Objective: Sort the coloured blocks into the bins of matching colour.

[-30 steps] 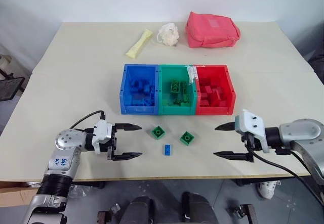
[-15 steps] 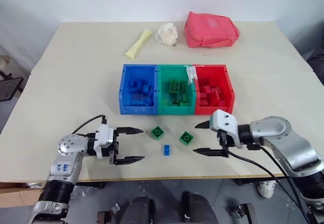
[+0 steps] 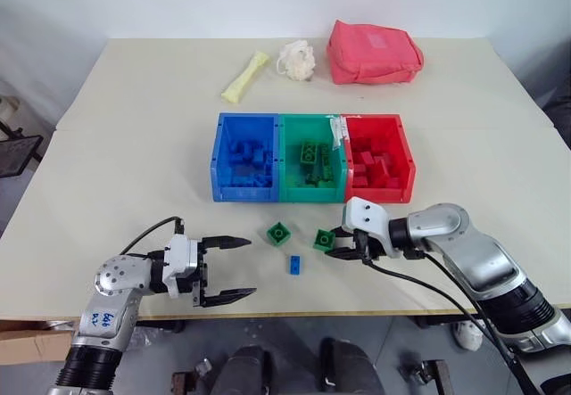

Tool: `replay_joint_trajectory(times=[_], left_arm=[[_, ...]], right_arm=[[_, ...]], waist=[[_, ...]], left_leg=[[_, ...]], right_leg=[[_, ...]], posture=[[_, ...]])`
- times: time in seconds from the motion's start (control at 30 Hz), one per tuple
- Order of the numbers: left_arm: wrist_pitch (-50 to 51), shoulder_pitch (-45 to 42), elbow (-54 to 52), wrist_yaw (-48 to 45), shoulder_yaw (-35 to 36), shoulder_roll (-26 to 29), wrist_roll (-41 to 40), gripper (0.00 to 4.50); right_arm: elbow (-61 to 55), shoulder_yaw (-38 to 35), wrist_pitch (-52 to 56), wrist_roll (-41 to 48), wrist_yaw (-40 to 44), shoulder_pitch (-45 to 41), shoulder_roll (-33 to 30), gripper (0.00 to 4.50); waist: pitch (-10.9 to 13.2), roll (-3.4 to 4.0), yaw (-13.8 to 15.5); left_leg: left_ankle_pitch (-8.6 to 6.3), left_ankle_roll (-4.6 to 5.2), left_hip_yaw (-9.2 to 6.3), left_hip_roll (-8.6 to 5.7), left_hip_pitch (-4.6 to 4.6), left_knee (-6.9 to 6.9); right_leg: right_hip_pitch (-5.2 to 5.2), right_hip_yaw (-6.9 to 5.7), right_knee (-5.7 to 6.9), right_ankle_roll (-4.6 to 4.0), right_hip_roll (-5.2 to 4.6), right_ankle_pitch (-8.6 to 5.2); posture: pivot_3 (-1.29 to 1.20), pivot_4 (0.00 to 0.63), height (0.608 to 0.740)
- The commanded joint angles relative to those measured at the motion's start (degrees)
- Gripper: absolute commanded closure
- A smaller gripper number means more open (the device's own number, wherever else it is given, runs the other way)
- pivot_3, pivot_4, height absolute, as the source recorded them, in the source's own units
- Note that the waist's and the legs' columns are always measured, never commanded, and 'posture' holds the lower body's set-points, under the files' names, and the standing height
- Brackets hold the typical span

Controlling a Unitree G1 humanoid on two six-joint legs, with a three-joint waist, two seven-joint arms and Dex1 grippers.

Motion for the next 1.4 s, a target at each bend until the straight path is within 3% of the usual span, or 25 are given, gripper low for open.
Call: replay_joint_trajectory(times=[0.03, 0.23, 0.5, 0.73, 0.8, 0.97, 1.27, 1.4], left_arm=[[-0.2, -1.3, -1.0, 0.2, 0.6, -0.1, -1.3, 0.00], [0.7, -5.3, 0.1, 4.1, 2.3, -2.9, -3.0, 0.00], [1.8, -10.7, 0.6, 9.0, 3.9, -6.4, -4.3, 0.00], [2.1, -13.6, 0.8, 11.8, 3.5, -8.6, -3.6, 0.00], [2.5, -13.9, 0.6, 11.9, 3.4, -8.8, -3.8, 0.00], [2.6, -13.7, 1.3, 10.8, 3.5, -8.1, -3.8, 0.00], [2.8, -10.0, 3.8, 1.9, 2.1, -1.0, -2.7, 0.00], [3.7, -8.0, 3.8, -0.5, 1.7, 1.7, -2.4, 0.00]], right_arm=[[-4.0, -4.9, 0.2, 2.8, -1.1, -1.1, 0.8, 3.06], [-1.0, -8.3, 0.4, 3.9, -3.3, -7.9, 3.4, 3.06], [19.9, -7.0, -6.3, -2.7, -8.3, -22.3, 9.2, 3.06], [25.0, -7.6, -10.0, -3.7, -7.9, -25.0, 10.9, 0.62], [23.5, -8.0, -9.7, -3.3, -7.0, -24.3, 10.0, 0.03], [17.4, -10.0, -8.8, -0.6, -3.7, -20.5, 7.1, 0.03], [-0.6, -19.4, -11.5, 14.1, 11.3, -0.4, -2.2, 0.03], [-2.2, -22.6, -13.6, 17.7, 16.9, 7.2, -6.2, 0.03]], waist=[[0.0, 0.00, 0.0], [0.0, 0.00, -0.1], [0.0, 0.00, -0.3], [0.0, 0.01, -0.1], [0.0, 0.01, -0.2], [0.0, 0.00, -0.1], [0.0, 0.01, 0.1], [0.0, 0.00, 0.1]], left_leg=[[0.00, 0.00, 0.00, -0.01, 0.00, 0.00], [0.00, 0.00, 0.01, 0.00, 0.00, 0.02], [0.00, 0.01, 0.05, -0.06, 0.00, 0.06], [0.01, 0.02, 0.04, -0.08, -0.03, 0.04], [0.02, 0.03, 0.05, -0.09, -0.03, 0.05], [0.02, 0.03, 0.06, -0.07, -0.03, 0.05], [0.02, 0.03, 0.10, -0.03, -0.02, 0.06], [0.01, 0.03, 0.10, -0.02, -0.02, 0.06]], right_leg=[[0.00, 0.00, 0.01, 0.00, 0.00, 0.00], [-0.02, -0.01, 0.05, 0.00, 0.03, 0.00], [-0.06, -0.16, 0.21, 0.00, 0.08, 0.00], [-0.10, -0.27, 0.25, 0.00, 0.08, 0.00], [-0.08, -0.27, 0.25, 0.00, 0.07, 0.00], [-0.09, -0.27, 0.25, 0.00, 0.10, 0.00], [-0.03, -0.26, 0.13, 0.01, 0.11, 0.00], [0.00, -0.24, 0.08, 0.01, 0.08, 0.00]], posture=[[0.00, 0.150, 0.740], [0.00, 0.150, 0.740], [0.00, 0.150, 0.740], [0.00, 0.150, 0.740], [0.00, 0.150, 0.740], [0.00, 0.150, 0.740], [0.00, 0.150, 0.740], [0.00, 0.150, 0.740]])
